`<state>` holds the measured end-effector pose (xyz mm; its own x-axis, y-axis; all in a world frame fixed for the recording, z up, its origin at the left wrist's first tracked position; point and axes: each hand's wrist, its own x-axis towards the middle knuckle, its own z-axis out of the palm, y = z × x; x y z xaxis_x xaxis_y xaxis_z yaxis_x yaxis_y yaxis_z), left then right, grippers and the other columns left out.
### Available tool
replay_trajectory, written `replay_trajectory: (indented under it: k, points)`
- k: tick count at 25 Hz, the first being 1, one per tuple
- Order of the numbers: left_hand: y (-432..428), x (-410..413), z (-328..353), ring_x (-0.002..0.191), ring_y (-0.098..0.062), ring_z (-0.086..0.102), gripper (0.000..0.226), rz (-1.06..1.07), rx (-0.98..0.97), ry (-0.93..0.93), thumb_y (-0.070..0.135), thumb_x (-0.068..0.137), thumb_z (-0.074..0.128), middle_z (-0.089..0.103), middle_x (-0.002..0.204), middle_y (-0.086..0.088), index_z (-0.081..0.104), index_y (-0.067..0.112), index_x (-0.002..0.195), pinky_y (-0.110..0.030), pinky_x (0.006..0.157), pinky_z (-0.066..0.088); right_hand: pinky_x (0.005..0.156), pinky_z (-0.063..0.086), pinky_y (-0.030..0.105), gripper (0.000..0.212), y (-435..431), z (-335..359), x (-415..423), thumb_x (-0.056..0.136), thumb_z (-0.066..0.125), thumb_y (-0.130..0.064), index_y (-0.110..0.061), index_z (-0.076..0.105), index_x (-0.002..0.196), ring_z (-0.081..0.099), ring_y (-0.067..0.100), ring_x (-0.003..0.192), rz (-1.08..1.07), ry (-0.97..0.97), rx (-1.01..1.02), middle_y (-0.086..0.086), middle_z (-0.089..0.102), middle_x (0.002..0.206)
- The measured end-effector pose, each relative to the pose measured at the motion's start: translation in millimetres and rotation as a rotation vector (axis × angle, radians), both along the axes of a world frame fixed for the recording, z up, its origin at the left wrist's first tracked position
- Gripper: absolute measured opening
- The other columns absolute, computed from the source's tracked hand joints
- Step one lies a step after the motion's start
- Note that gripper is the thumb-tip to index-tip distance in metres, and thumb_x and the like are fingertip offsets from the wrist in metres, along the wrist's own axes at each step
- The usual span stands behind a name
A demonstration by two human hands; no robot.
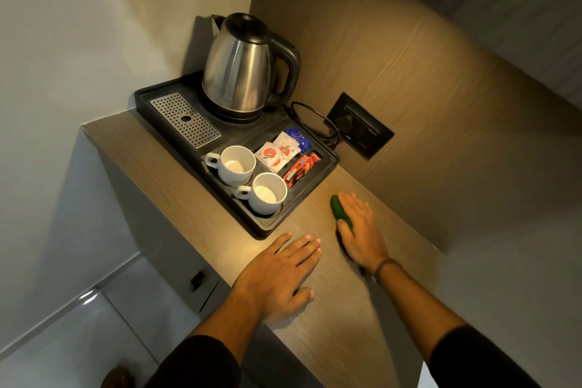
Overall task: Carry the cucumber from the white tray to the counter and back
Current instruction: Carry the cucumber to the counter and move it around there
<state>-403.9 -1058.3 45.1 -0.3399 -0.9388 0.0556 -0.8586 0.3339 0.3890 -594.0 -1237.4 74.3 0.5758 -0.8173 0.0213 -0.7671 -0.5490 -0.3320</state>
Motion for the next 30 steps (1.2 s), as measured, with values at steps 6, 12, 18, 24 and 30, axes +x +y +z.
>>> replay_trajectory:
  k: [6,12,18,24,30]
  points:
    - [1.5,-0.6,0.6,0.16,-0.016,-0.008,0.074,-0.006,-0.011,-0.025,0.057,0.106,0.028,-0.001,0.176,-0.001,0.006,0.019,0.165,-0.048,0.13,0.001,0.127,0.017,0.054,0.057,-20.7,11.4,5.6,0.1,0.056,-0.015,-0.013,0.042,0.155,0.03,0.033,0.154,-0.192,-0.02,0.013,0.014,0.041,0.162]
    - [2.4,-1.3,1.8,0.159,-0.015,-0.01,0.075,0.003,-0.011,-0.008,0.058,0.105,0.027,-0.001,0.176,-0.001,0.006,0.019,0.165,-0.046,0.13,-0.003,0.129,0.013,0.051,0.061,8.4,3.2,-26.1,0.099,0.05,-0.027,-0.021,0.038,0.158,0.023,0.022,0.157,0.111,-0.004,-0.015,0.003,0.037,0.165]
    - [2.4,0.3,3.4,0.159,-0.015,-0.009,0.074,-0.002,-0.019,-0.004,0.058,0.106,0.028,-0.001,0.176,0.0,0.006,0.019,0.165,-0.045,0.13,-0.002,0.129,0.01,0.051,0.059,-8.1,8.8,25.9,0.102,0.051,-0.023,-0.017,0.036,0.159,0.022,0.025,0.157,0.0,-0.002,0.041,0.007,0.035,0.166]
    - [0.5,0.9,2.8,0.159,-0.015,-0.01,0.075,-0.009,-0.01,-0.006,0.06,0.105,0.025,-0.001,0.176,0.0,0.005,0.02,0.165,-0.044,0.129,-0.007,0.129,0.011,0.052,0.06,15.9,12.9,-51.9,0.098,0.051,-0.024,-0.021,0.04,0.157,0.022,0.022,0.157,-0.086,-0.007,0.032,0.001,0.036,0.165]
    - [0.5,2.8,6.5,0.159,-0.018,-0.01,0.076,-0.042,-0.016,-0.052,0.059,0.105,0.022,-0.001,0.176,-0.003,0.002,0.016,0.164,-0.051,0.13,0.002,0.13,0.003,0.044,0.065,120.3,0.3,-50.5,0.101,0.047,-0.026,-0.032,0.026,0.162,0.013,0.014,0.159,-0.015,-0.021,0.056,-0.008,0.026,0.171]
